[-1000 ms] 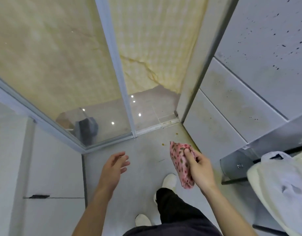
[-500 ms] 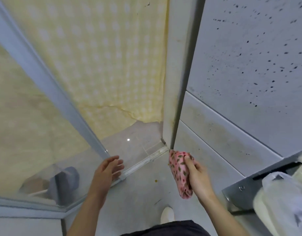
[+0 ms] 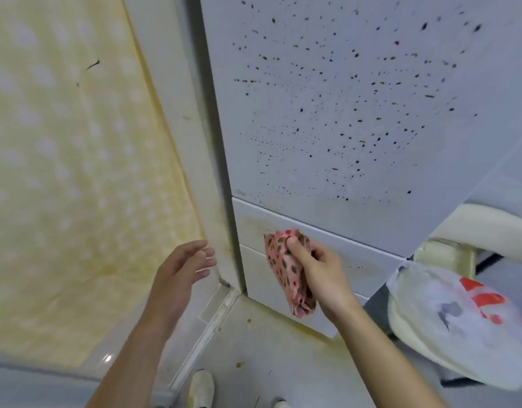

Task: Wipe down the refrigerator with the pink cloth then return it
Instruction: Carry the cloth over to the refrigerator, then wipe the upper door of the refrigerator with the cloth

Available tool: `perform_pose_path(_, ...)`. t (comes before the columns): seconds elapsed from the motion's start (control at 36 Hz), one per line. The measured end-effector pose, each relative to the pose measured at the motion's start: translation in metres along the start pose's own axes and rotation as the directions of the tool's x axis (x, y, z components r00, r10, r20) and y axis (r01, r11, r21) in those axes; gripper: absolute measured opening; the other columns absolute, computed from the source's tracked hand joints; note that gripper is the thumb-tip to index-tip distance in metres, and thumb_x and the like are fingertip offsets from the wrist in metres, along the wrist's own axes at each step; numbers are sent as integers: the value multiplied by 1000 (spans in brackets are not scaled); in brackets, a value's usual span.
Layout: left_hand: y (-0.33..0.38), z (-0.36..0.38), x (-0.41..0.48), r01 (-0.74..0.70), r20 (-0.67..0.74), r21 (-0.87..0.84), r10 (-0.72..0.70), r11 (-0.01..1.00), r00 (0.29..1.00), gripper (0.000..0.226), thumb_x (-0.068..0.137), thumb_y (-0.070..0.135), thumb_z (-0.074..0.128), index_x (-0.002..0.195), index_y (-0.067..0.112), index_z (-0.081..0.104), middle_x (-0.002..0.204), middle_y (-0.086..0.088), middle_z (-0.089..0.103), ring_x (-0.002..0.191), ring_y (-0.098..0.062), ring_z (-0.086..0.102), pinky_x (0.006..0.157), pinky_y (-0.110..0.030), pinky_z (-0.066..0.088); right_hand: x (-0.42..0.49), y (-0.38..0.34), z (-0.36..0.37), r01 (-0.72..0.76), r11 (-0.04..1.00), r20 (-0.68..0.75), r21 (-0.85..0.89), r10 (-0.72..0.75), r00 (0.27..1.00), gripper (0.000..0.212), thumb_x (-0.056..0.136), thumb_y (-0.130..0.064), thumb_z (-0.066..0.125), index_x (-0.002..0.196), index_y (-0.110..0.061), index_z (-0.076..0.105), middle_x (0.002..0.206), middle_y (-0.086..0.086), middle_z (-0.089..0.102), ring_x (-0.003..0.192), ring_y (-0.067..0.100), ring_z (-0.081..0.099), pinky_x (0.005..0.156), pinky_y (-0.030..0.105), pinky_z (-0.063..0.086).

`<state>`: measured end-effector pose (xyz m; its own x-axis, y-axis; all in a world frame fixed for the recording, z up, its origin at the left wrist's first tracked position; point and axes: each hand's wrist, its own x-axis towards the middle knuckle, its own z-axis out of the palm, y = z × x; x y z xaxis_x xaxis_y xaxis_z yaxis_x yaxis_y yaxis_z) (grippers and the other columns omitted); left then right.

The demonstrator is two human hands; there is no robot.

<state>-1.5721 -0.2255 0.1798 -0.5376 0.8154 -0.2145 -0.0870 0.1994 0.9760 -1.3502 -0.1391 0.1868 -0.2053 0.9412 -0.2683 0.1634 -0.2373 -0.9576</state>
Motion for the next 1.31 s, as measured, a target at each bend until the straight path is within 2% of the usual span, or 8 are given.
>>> perform_pose_path(0.33, 99, 6, 98, -202, 379, -10, 190, 979, 906, 21, 107, 11, 53, 119, 14, 70, 107, -5, 79, 101, -21, 76, 95, -35, 57, 14, -99, 45, 177, 964, -244, 197, -126, 961, 24, 99, -31, 69, 100, -9, 77, 95, 7, 81, 94, 24, 78, 88, 43, 63)
perform_pose_path(0.53, 149, 23, 122, -344, 604, -5, 277, 939, 747, 30, 113, 27, 41, 120, 17, 68, 105, -3, 80, 103, -19, 76, 99, -41, 56, 18, -149, 65, 354, 919, -400, 171, -264, 878, 17, 100, -28, 69, 99, -13, 79, 93, 0, 81, 90, 14, 78, 79, 30, 63)
perform_pose_path(0.81, 199, 42, 108, -449, 747, -116, 376, 886, 549, 36, 106, 40, 45, 122, 21, 70, 114, 1, 78, 110, -14, 74, 97, -32, 55, 16, -200, 83, 537, 843, -512, 31, -448, 733, 43, 93, -52, 73, 86, -10, 74, 85, 25, 71, 81, 45, 69, 80, 62, 55)
perform_pose_path(0.94, 220, 47, 100, -439, 774, -158, 387, 884, 501, 40, 102, 47, 48, 129, 24, 66, 117, 5, 78, 112, -13, 73, 100, -36, 53, 8, -219, 79, 577, 817, -496, -7, -504, 707, 26, 97, -40, 72, 84, -18, 79, 82, 11, 76, 79, 26, 73, 80, 46, 58)
perform_pose_path(1.06, 242, 47, 86, -477, 779, -210, 441, 854, 445, 35, 107, 37, 45, 131, 20, 63, 61, 8, 59, 52, -17, 54, 52, -30, 45, 1, -231, 73, 608, 793, -446, -41, -559, 699, 14, 99, -26, 72, 94, -18, 82, 86, 1, 78, 88, 22, 77, 82, 35, 62)
perform_pose_path(1.17, 257, 48, 82, -522, 773, -210, 467, 827, 429, 32, 107, 37, 47, 127, 17, 63, 59, 21, 63, 50, -13, 55, 55, -37, 42, -6, -241, 64, 635, 770, -359, -71, -613, 704, 12, 100, -20, 70, 102, -20, 82, 89, -4, 80, 82, 7, 75, 73, 16, 53)
perform_pose_path(1.22, 263, 48, 84, -576, 767, -190, 486, 795, 418, 40, 101, 50, 52, 130, 25, 63, 84, 23, 73, 72, 6, 68, 66, -18, 55, -10, -249, 61, 646, 759, -316, -87, -636, 704, 14, 101, -19, 68, 102, -22, 82, 91, -6, 81, 84, 6, 76, 74, 16, 54)
perform_pose_path(1.31, 270, 48, 82, -618, 734, -188, 527, 763, 428, 41, 98, 53, 60, 135, 34, 61, 125, 14, 73, 118, -6, 69, 103, -41, 57, -12, -259, 54, 646, 740, -271, -187, -671, 690, 20, 104, -17, 64, 108, -29, 80, 99, -8, 80, 96, 11, 77, 87, 27, 60)
